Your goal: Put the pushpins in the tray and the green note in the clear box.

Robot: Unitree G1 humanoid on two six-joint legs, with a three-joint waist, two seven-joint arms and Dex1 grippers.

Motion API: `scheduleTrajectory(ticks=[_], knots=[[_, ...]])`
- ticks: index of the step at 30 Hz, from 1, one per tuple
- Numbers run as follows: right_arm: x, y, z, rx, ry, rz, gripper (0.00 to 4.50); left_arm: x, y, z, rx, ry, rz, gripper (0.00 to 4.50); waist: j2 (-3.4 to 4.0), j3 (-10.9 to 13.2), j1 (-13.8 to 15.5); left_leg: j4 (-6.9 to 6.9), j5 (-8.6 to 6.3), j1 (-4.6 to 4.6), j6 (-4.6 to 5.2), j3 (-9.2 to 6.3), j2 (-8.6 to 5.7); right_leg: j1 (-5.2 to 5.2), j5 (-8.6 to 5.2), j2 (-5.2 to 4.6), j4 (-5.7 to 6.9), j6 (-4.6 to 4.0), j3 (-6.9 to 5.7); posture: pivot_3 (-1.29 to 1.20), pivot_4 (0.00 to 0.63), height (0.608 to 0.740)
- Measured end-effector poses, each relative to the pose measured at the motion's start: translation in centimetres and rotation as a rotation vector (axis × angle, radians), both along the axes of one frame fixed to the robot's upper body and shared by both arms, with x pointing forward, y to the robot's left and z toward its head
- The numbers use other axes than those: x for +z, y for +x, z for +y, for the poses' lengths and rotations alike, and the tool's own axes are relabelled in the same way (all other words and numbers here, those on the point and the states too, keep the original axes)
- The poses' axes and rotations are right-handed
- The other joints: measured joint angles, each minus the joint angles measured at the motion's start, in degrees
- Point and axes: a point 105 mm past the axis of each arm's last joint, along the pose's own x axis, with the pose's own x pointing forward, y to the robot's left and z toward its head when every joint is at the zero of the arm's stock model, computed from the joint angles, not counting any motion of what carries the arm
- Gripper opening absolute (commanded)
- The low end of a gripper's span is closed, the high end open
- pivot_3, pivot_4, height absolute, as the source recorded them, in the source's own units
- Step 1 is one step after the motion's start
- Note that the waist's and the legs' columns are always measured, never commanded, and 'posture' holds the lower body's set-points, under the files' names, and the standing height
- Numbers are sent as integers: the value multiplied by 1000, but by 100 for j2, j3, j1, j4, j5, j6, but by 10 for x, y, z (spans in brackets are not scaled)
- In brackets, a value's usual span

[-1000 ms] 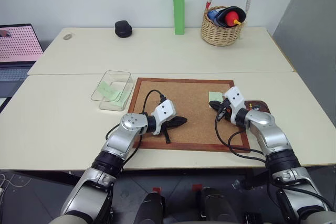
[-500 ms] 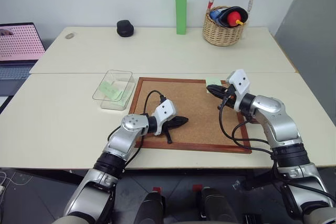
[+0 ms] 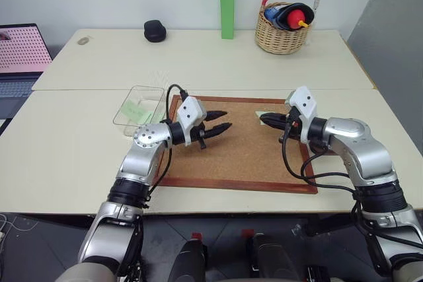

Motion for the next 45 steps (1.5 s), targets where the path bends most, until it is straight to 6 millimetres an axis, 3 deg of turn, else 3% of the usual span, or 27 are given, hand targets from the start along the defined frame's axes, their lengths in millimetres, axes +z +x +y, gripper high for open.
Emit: scheduleTrajectory(ticks=[3, 7, 14, 26, 34, 43, 45], knots=[[2, -3, 4, 11, 6, 27, 0, 5, 2, -7, -21, -1, -36, 3266, -3, 2, 0, 1, 0, -1, 0, 0, 0, 0, 0, 0, 1, 0, 0, 0, 150, 740], [7, -10, 11, 30, 18, 53, 0, 7, 7, -16, -47, 49, -101, 3266, -4, 3, -3, 2, 0, 0, 0, -1, 0, 1, 0, 1, 2, 0, -1, 0, 150, 740], [9, -18, 23, 49, 61, 122, 0, -12, 8, -27, -124, 136, -112, 3266, -5, 4, -6, 3, 0, -2, 0, -2, 0, 0, 0, 2, 2, 1, -2, 0, 150, 740], [17, -21, 33, 60, 92, 143, 0, -14, 17, -40, -162, 155, -113, 3266, -6, 4, -12, 5, 0, -3, 1, -3, 0, -1, 1, 3, 5, 1, -3, 0, 150, 740], [17, -21, 35, 62, 109, 153, 0, -22, 14, -40, -189, 166, -78, 1913, -6, 4, -12, 6, 0, -3, 1, -3, 0, -1, 1, 2, 6, 1, -3, 0, 150, 740], [17, -22, 36, 65, 113, 163, 0, -24, 13, -40, -204, 170, -70, 81, -6, 4, -12, 7, 0, -3, 1, -3, 0, -1, 1, 3, 8, 1, -2, 0, 150, 740], [17, -22, 36, 68, 116, 169, 0, -24, 13, -41, -205, 170, -68, 28, -6, 4, -12, 7, 0, -3, 1, -3, 0, -1, 1, 3, 8, 1, -2, 0, 150, 740]])
